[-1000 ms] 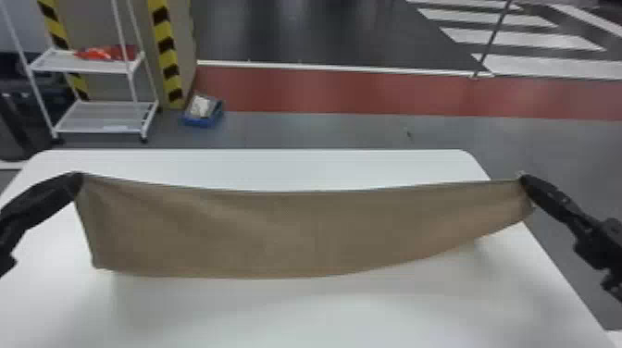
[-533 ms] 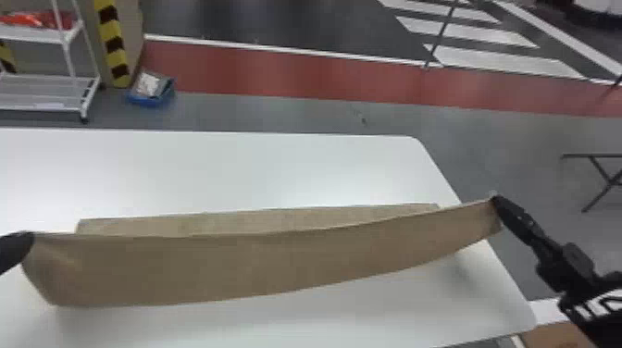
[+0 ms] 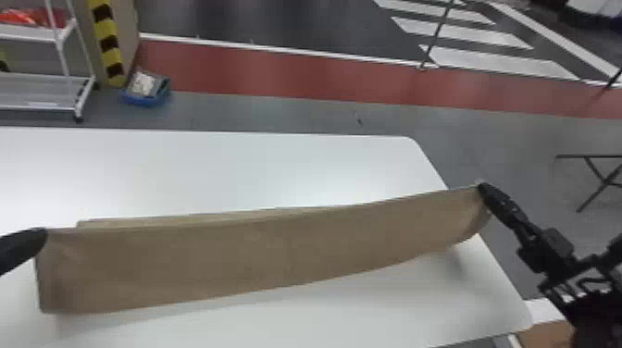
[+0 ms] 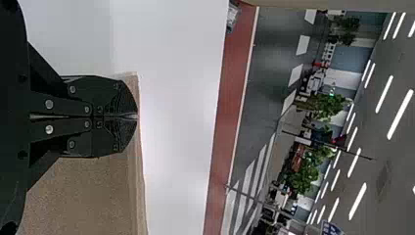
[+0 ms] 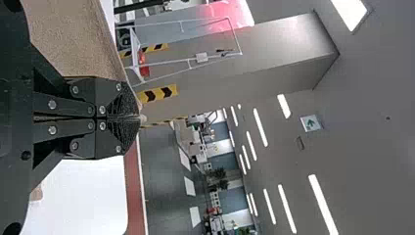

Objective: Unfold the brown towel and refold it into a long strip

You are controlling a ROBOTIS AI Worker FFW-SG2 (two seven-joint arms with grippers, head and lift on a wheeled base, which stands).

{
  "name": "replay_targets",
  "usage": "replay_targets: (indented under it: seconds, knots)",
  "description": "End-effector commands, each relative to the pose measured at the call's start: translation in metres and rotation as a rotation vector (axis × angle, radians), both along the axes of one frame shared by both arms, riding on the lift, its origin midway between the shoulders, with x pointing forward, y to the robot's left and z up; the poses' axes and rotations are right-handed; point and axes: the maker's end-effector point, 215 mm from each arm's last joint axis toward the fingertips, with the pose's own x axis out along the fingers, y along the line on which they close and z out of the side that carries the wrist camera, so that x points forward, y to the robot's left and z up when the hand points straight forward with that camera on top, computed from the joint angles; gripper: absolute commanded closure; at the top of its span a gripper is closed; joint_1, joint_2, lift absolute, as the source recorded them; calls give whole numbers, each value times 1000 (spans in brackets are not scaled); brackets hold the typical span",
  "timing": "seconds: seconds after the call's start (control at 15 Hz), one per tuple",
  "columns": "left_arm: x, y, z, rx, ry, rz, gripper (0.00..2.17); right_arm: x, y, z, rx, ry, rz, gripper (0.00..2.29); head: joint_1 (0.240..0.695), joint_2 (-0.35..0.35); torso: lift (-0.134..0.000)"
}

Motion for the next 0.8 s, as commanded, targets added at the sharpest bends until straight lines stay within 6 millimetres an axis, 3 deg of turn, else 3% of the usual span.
replay_targets:
  seconds: [0.0,0.27,0.47,0.73]
  knots:
    - [10,0,0,32,-6,0,1447,11,-4,-6,-20,22,-13,1534,695,-261,-123]
    - [24,-1,7,53,-25,-2,1447,33,-3,-16,-41,49,-27,1487,695,-256,-123]
    - [31,-10,0,66,-17,-16,1447,43,1,-28,-50,78,-36,1487,695,-248,-123]
    - [39,-20,-16,74,8,-16,1447,43,-13,-40,-80,92,-106,1487,695,-256,-123]
